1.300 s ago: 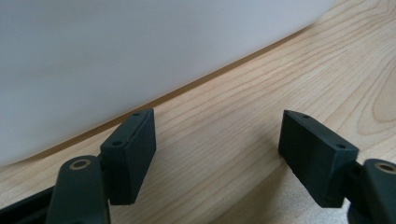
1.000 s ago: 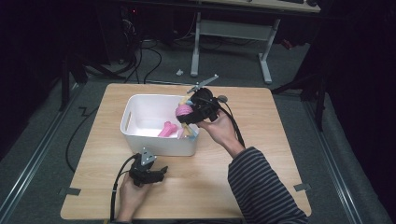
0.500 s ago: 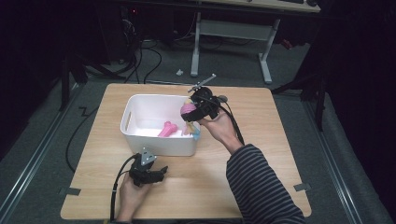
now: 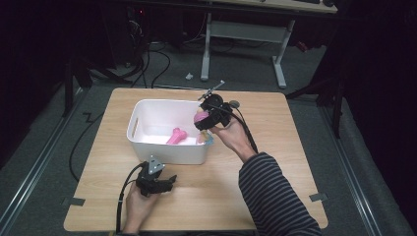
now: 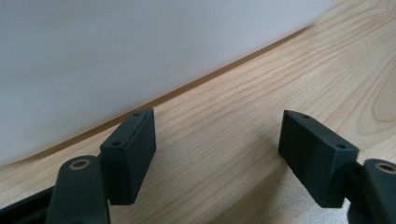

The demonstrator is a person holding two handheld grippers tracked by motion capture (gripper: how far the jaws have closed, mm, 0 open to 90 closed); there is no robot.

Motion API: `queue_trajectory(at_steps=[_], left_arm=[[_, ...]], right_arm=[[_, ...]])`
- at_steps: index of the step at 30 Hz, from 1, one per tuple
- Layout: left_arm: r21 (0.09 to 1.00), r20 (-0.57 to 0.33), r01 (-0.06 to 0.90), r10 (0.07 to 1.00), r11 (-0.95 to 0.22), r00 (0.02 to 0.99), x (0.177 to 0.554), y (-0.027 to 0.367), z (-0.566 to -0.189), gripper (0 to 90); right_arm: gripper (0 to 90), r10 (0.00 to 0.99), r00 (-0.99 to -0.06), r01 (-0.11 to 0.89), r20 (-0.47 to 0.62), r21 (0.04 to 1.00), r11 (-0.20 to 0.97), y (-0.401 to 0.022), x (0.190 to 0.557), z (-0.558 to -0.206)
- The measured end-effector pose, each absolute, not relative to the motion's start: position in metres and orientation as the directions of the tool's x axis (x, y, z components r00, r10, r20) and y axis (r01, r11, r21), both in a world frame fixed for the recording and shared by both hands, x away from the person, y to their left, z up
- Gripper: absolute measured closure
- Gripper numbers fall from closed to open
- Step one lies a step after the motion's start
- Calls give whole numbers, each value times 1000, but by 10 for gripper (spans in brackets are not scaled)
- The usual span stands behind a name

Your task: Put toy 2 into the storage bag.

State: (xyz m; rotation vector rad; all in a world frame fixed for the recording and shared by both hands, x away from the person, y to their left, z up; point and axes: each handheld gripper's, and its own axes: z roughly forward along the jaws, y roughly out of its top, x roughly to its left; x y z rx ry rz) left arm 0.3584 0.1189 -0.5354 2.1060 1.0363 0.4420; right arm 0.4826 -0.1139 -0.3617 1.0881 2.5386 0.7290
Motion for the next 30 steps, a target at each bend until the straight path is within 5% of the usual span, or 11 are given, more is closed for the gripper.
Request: queue_trajectory(at_steps=[30], left_arm=[[742, -13, 534, 789, -404, 615, 358, 118, -535, 275]], right_arm=[[380, 766, -643, 494, 29, 780, 385, -203, 420, -333]])
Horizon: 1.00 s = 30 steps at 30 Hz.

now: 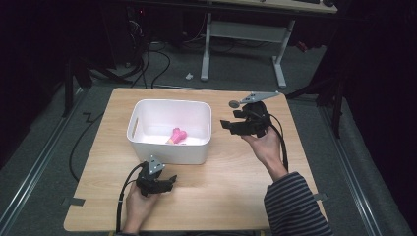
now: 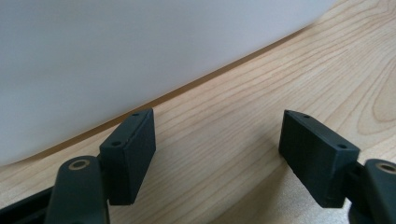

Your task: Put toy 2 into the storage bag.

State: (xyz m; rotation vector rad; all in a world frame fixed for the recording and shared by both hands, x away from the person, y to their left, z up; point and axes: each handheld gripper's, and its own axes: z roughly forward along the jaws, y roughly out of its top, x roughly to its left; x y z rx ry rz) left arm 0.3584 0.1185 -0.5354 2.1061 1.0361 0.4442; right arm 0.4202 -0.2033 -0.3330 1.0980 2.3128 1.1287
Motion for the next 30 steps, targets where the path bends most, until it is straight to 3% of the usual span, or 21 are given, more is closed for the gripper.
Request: queue_trajectory(at_steps=[30], left_arm=[[742, -14, 535, 788, -404, 615, 358, 119, -535, 274]], right_arm=[[389, 810, -585, 472, 41, 830, 298, -272, 362, -327]])
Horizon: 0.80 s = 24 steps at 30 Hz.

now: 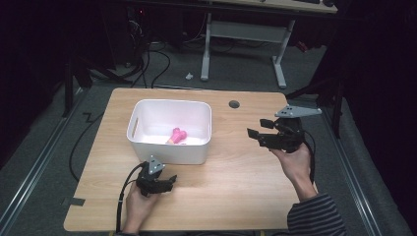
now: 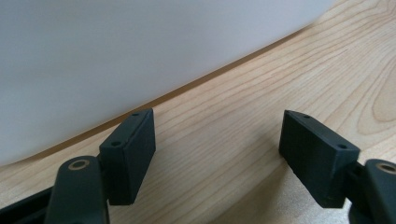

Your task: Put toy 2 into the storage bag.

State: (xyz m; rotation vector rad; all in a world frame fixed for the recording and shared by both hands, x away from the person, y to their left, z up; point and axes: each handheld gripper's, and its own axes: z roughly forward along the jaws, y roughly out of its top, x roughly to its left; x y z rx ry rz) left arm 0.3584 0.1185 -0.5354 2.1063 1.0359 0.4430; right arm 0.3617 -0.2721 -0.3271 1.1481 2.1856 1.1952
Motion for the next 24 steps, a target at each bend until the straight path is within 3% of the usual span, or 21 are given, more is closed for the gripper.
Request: queue_trajectory(at_steps=[24], left_arm=[[742, -14, 534, 788, -404, 615, 358, 119, -535, 274]], right_arm=[[385, 840, -535, 464, 85, 861, 208, -307, 313, -351]])
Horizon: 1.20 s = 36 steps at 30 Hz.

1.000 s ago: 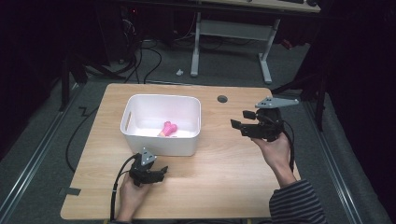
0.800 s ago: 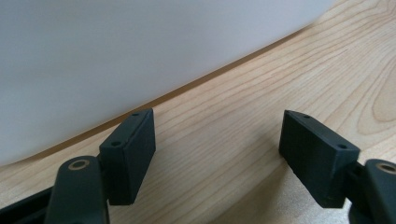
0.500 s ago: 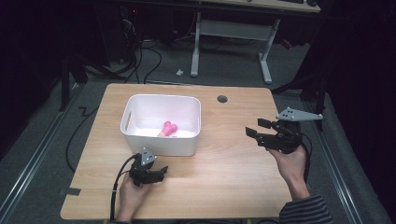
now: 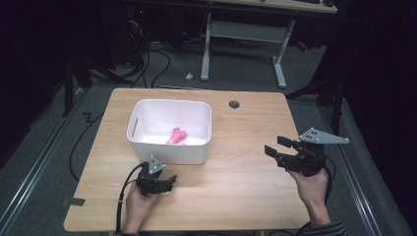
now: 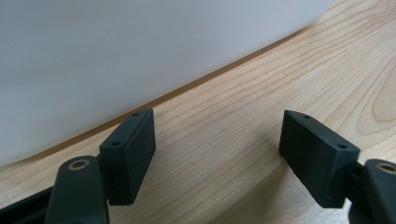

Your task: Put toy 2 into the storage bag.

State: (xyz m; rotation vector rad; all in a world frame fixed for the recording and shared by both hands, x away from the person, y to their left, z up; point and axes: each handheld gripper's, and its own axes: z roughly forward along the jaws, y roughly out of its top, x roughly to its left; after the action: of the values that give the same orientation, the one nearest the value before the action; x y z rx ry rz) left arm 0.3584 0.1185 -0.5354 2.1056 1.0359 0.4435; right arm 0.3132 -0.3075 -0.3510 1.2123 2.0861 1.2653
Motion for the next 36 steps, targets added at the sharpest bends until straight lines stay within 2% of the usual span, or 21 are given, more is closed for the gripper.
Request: queue_trajectory(at_steps=[9, 17, 23, 28, 33, 36], left_arm=[[742, -13, 534, 788, -404, 615, 358, 119, -535, 274], [743, -14, 534, 789, -404, 615, 358, 118, -535, 274], [743, -14, 534, 788, -404, 615, 358, 119, -535, 274], [742, -14, 534, 788, -404, 615, 358, 119, -535, 274], [742, -14, 534, 788, -404, 615, 358, 119, -535, 274], [742, -14, 535, 788, -404, 615, 358, 118, -535, 274]], right_arm=[[386, 846, -519, 486, 127, 858, 169, -310, 310, -376], [371, 840, -515, 526, 167, 836, 156, -301, 320, -420], [370, 846, -489, 604, 211, 782, 154, -294, 335, -462], [363, 881, -445, 643, 158, 741, 192, -289, 344, -498], [362, 904, -413, 661, 107, 718, 217, -287, 349, -517], [369, 914, -403, 650, 33, 714, 261, -283, 350, -528]])
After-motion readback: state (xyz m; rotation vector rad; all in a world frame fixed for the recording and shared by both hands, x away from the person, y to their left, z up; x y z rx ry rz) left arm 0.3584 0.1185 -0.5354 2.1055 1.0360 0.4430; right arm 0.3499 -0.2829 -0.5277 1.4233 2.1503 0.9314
